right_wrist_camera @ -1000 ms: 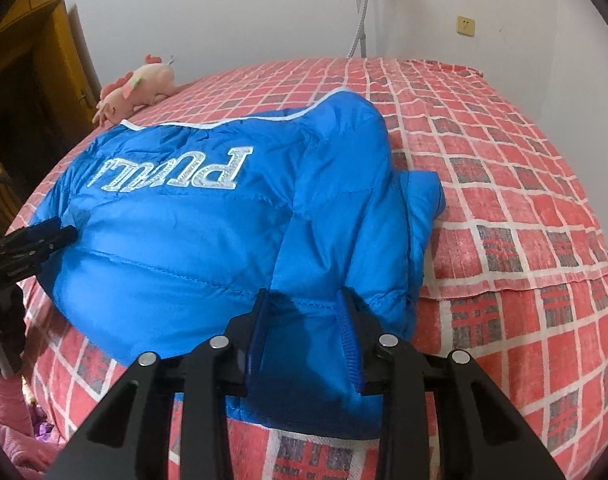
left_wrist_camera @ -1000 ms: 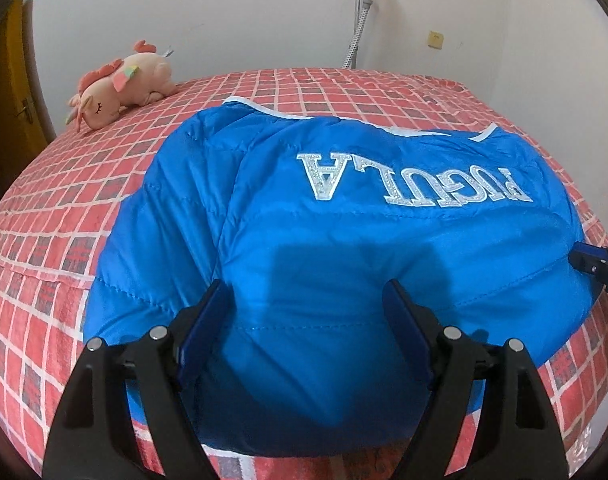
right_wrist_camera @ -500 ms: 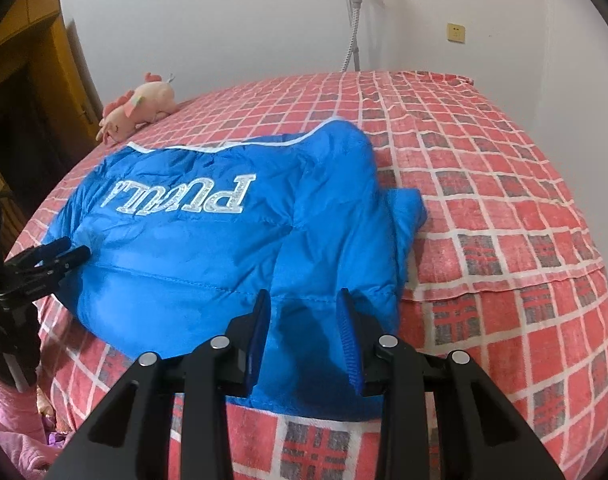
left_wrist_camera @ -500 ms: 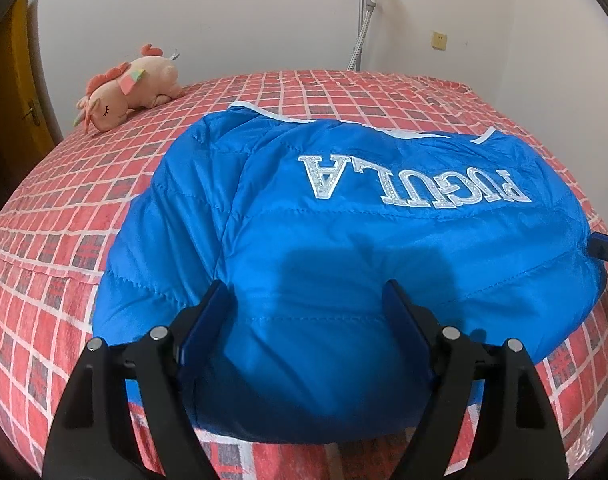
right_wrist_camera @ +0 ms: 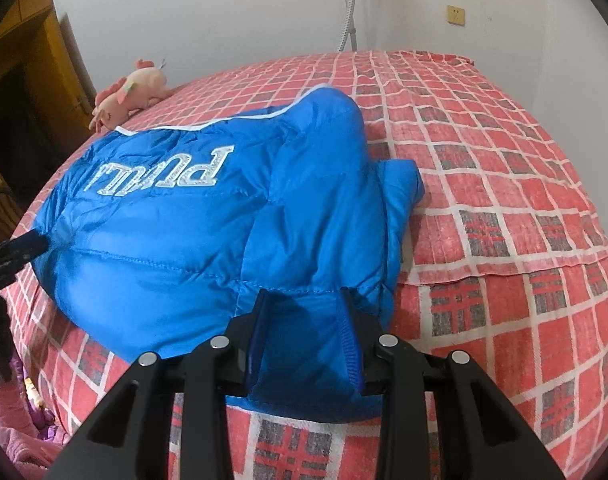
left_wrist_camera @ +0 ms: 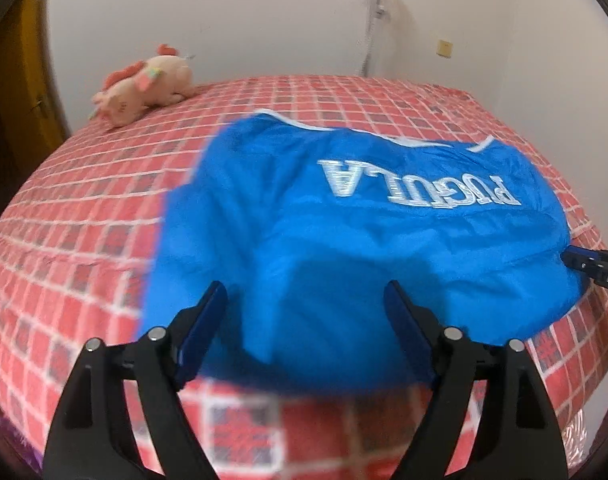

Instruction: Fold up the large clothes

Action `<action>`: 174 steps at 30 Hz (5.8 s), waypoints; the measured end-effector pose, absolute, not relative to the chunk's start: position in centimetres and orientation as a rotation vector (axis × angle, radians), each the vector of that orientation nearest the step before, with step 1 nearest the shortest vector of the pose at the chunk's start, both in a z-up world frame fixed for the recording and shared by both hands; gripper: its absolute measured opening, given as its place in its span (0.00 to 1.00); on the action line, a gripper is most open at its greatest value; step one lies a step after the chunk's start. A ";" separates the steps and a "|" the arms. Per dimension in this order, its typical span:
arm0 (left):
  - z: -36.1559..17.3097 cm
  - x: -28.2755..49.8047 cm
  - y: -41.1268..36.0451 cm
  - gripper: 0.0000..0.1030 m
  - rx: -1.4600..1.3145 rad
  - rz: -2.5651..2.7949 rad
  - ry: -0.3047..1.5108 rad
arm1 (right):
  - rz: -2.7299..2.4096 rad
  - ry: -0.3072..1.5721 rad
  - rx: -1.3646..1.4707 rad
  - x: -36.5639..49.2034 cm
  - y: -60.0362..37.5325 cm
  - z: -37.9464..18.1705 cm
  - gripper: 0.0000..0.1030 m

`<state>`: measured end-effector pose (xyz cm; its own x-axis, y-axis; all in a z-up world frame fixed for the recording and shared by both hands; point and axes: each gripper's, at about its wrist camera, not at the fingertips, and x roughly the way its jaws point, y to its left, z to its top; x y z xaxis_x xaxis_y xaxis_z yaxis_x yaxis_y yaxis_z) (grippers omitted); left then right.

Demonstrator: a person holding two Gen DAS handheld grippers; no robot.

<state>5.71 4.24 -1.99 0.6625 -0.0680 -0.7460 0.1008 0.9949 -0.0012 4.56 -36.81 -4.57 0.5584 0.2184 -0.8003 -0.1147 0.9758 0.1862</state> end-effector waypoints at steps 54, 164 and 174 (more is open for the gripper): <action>-4.3 10.4 11.4 0.34 -0.540 -0.328 0.852 | 0.209 0.983 0.171 5.2 -37.5 -1.9 0.35; 0.0 14.6 -10.0 0.72 0.042 -0.416 0.833 | 0.270 1.058 0.414 14.4 -43.2 2.3 0.14; -1.3 14.2 -12.3 0.73 0.106 -0.404 0.831 | 0.297 1.062 0.493 12.7 -45.2 -2.9 0.27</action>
<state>14.18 -12.30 -1.29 0.6028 -0.3072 -0.7364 0.3895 0.9188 -0.0645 12.66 -45.18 -2.89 0.4620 0.4614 -0.7574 0.0019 0.8535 0.5211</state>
